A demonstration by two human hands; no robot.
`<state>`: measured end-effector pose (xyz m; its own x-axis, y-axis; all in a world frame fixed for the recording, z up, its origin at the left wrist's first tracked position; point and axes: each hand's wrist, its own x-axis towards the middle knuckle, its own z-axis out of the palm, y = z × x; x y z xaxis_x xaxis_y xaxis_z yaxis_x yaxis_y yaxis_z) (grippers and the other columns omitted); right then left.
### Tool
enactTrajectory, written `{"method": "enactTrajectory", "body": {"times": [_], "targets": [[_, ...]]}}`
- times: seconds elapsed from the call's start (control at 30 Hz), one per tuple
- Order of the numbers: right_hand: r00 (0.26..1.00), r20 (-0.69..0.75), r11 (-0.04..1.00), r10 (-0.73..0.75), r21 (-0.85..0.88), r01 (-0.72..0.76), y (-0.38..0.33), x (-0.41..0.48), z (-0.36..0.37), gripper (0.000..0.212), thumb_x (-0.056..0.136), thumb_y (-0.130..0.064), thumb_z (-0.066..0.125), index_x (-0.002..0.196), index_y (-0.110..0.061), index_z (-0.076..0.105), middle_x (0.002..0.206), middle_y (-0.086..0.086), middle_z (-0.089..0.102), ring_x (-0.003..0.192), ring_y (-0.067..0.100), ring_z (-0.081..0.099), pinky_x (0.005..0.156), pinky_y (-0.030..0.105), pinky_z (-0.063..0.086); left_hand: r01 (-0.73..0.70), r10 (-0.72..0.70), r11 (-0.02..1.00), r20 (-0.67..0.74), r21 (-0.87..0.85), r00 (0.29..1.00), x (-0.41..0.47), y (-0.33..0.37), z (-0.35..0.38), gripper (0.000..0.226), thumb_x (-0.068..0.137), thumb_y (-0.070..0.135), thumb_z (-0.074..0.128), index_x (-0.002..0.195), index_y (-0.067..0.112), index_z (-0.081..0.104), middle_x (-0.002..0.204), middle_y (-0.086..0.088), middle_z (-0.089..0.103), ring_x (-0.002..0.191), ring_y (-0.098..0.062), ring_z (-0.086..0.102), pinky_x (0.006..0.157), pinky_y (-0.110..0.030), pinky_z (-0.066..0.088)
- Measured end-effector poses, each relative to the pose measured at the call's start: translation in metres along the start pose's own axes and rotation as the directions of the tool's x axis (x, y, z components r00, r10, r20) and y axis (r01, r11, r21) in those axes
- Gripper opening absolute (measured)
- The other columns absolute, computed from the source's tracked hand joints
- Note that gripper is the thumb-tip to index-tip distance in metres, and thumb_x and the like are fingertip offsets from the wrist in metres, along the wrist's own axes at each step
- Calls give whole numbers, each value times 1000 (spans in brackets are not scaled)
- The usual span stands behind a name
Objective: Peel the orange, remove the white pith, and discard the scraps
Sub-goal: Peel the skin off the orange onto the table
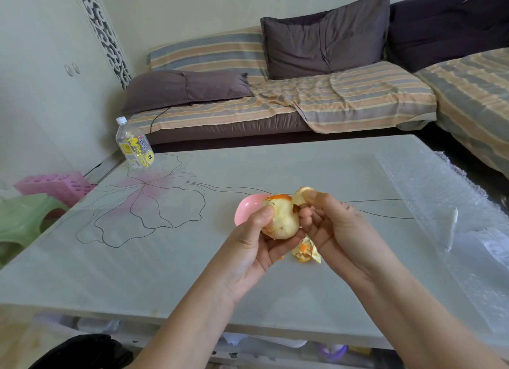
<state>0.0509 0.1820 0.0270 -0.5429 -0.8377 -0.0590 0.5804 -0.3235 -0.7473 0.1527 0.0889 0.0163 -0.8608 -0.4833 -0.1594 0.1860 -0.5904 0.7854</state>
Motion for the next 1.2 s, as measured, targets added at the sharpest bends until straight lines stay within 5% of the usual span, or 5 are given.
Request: {"method": "enactTrajectory", "body": {"times": [0.2, 0.3, 0.5, 0.9, 1.2], "targets": [[994, -105, 953, -34, 297, 63, -6, 13, -8, 15, 71, -7, 63, 59, -6, 72, 65, 3, 63, 55, 6, 60, 53, 12, 50, 2, -12, 994, -90, -110, 996, -3, 1, -4, 53, 54, 31, 80, 95, 0, 69, 92, -21, 72, 71, -23, 72, 55, -24, 58], [973, -165, 950, -160, -293, 106, -12, 21, -26, 8, 79, -9, 68, 75, -11, 76, 72, -1, 70, 57, 5, 57, 56, 13, 48, -15, 4, 996, -133, -86, 991, -6, 6, -8, 42, 71, 32, 80, 96, 0, 69, 93, -18, 72, 72, -23, 72, 57, -24, 59], [929, -199, 362, -311, -929, -77, 17, 47, -58, 21, 73, -4, 73, 76, -24, 67, 79, -7, 55, 50, 4, 45, 46, 12, 33, 58, -59, 998, -268, -15, 962, -7, 4, -17, 39, 69, 23, 65, 98, -2, 61, 85, -20, 73, 71, -26, 73, 62, -25, 60], [936, -105, 244, -337, -970, -21, 52, 73, -84, 33, 77, 13, 47, 77, -9, 71, 68, -6, 62, 63, 2, 53, 50, 3, 38, 55, -32, 996, -311, 66, 950, -2, 2, -24, 29, 77, 18, 66, 96, -4, 63, 88, -17, 74, 78, -26, 73, 61, -24, 59], [948, -24, 45, -319, -999, -10, 54, 77, -89, 40, 74, 17, 35, 93, -4, 63, 86, 7, 58, 84, 24, 54, 65, 28, 40, 10, 36, 988, -290, 157, 956, 0, 1, -30, 44, 65, 22, 72, 99, -5, 66, 97, -17, 73, 88, -27, 72, 74, -26, 59]]}}
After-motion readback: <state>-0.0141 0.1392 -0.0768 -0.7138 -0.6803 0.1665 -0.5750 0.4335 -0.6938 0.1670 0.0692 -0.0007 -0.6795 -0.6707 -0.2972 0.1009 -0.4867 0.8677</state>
